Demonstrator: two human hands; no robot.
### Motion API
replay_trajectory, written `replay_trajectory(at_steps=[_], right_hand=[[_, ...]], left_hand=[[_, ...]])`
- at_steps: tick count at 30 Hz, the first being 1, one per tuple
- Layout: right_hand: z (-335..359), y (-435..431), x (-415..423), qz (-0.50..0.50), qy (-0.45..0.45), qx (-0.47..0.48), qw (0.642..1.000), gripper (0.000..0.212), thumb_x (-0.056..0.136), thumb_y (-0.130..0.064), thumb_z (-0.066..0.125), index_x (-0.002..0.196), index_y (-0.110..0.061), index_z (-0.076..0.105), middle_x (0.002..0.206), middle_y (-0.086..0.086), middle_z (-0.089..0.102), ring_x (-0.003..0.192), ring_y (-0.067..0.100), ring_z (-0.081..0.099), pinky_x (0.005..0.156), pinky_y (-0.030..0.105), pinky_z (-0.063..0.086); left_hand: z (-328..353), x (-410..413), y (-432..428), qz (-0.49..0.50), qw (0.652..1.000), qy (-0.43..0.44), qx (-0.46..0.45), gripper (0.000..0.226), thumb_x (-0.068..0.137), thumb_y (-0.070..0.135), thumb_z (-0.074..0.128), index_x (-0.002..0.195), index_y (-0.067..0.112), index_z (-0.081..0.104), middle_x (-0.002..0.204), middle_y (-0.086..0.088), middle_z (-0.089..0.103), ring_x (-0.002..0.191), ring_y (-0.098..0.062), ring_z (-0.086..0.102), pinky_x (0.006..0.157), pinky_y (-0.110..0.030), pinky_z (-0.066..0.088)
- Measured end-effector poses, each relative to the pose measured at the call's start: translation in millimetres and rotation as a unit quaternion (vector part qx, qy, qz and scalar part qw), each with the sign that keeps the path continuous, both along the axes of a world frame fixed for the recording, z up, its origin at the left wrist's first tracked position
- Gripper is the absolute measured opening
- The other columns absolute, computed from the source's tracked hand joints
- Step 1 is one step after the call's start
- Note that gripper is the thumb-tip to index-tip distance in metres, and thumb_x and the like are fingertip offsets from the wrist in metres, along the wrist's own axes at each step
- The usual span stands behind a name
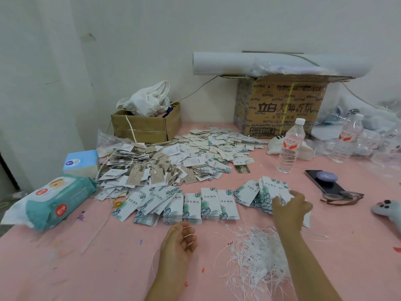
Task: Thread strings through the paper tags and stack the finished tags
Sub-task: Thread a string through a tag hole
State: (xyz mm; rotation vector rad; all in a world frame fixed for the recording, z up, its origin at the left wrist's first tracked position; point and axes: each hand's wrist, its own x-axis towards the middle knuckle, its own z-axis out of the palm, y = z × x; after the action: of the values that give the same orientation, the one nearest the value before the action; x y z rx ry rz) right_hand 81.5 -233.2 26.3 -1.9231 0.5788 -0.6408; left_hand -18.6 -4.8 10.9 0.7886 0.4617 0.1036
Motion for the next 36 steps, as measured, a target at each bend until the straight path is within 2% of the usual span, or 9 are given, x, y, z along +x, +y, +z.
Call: replay_trajectory(at_steps=[4,7,9,12,18,21,25,27,36], right_hand=[[-14,31,-21,0.14,-0.041,-0.16,0.976,0.028,0.087,-0.001,0.059,0.114,-0.011,0.059,0.114,0.006,0.048,0.096,0.02,0.052,0.079,0.027,0.036],[-20,61,-31,0.245,-0.065,-0.272,0.928,0.038,0.091,-0.008,0.058,0.128,-0.017,0.055,0.131,0.003,0.053,0.119,0.016,0.046,0.097,0.026,0.036],[-28,73,-32,0.316,-0.033,-0.331,0.889,0.051,0.096,-0.019,0.053,0.145,-0.021,0.037,0.152,0.0,0.036,0.141,0.017,0.028,0.114,0.03,0.023],[-41,77,-31,0.342,0.045,-0.389,0.854,0.057,0.102,-0.033,0.04,0.152,-0.027,0.015,0.16,-0.006,0.015,0.148,0.012,0.002,0.118,0.028,0.002],[-41,72,-36,0.302,-0.001,-0.334,0.893,0.043,0.093,-0.015,0.06,0.135,-0.017,0.054,0.14,0.012,0.052,0.137,0.025,0.039,0.114,0.034,0.026],[-32,72,-38,0.315,0.0,-0.318,0.894,0.024,0.084,-0.003,0.067,0.108,-0.006,0.071,0.102,0.016,0.071,0.099,0.032,0.064,0.09,0.041,0.046],[-24,71,-44,0.311,-0.021,-0.336,0.889,0.009,0.085,-0.008,0.068,0.091,-0.01,0.074,0.08,0.007,0.072,0.077,0.029,0.064,0.071,0.038,0.05],[-28,70,-48,0.275,-0.077,-0.332,0.899,0.025,0.071,0.003,0.077,0.092,-0.01,0.074,0.078,0.007,0.071,0.074,0.027,0.064,0.062,0.032,0.05],[-32,68,-45,0.154,-0.229,-0.331,0.903,0.042,0.064,0.021,0.075,0.101,0.001,0.069,0.092,0.012,0.069,0.086,0.031,0.062,0.084,0.021,0.038]], left_hand=[[0,-1,0,-0.006,1.0,-0.006,0.009,0.015,0.098,0.011,0.047,0.087,0.006,0.057,0.062,-0.006,0.06,0.053,-0.015,0.051,0.051,-0.023,0.045],[-2,0,1,-0.002,1.0,-0.009,0.006,0.016,0.098,0.01,0.046,0.087,0.005,0.057,0.061,-0.006,0.06,0.055,-0.016,0.051,0.05,-0.023,0.046],[-2,0,0,0.0,1.0,-0.015,0.002,0.018,0.099,0.008,0.043,0.088,0.003,0.057,0.06,-0.007,0.06,0.055,-0.017,0.051,0.046,-0.021,0.048],[-5,1,1,0.003,1.0,-0.016,-0.002,0.02,0.099,0.008,0.043,0.087,0.003,0.058,0.06,-0.007,0.06,0.052,-0.016,0.053,0.045,-0.021,0.049],[-8,2,1,-0.001,1.0,-0.024,-0.004,0.017,0.098,0.008,0.044,0.089,0.003,0.057,0.061,-0.007,0.061,0.052,-0.014,0.054,0.047,-0.021,0.048],[-8,2,1,-0.001,1.0,-0.023,-0.001,0.018,0.098,0.008,0.043,0.089,0.002,0.057,0.061,-0.007,0.061,0.052,-0.014,0.054,0.048,-0.021,0.048],[-7,3,1,0.001,1.0,-0.014,-0.009,0.016,0.097,0.007,0.044,0.088,0.002,0.056,0.061,-0.008,0.059,0.052,-0.015,0.052,0.049,-0.022,0.045],[-8,3,1,0.001,1.0,-0.013,-0.012,0.015,0.097,0.008,0.045,0.089,0.002,0.057,0.061,-0.008,0.059,0.053,-0.016,0.052,0.048,-0.022,0.046],[-10,2,2,-0.001,1.0,-0.019,-0.009,0.015,0.097,0.008,0.046,0.09,0.001,0.057,0.06,-0.008,0.06,0.053,-0.015,0.054,0.051,-0.023,0.046]])
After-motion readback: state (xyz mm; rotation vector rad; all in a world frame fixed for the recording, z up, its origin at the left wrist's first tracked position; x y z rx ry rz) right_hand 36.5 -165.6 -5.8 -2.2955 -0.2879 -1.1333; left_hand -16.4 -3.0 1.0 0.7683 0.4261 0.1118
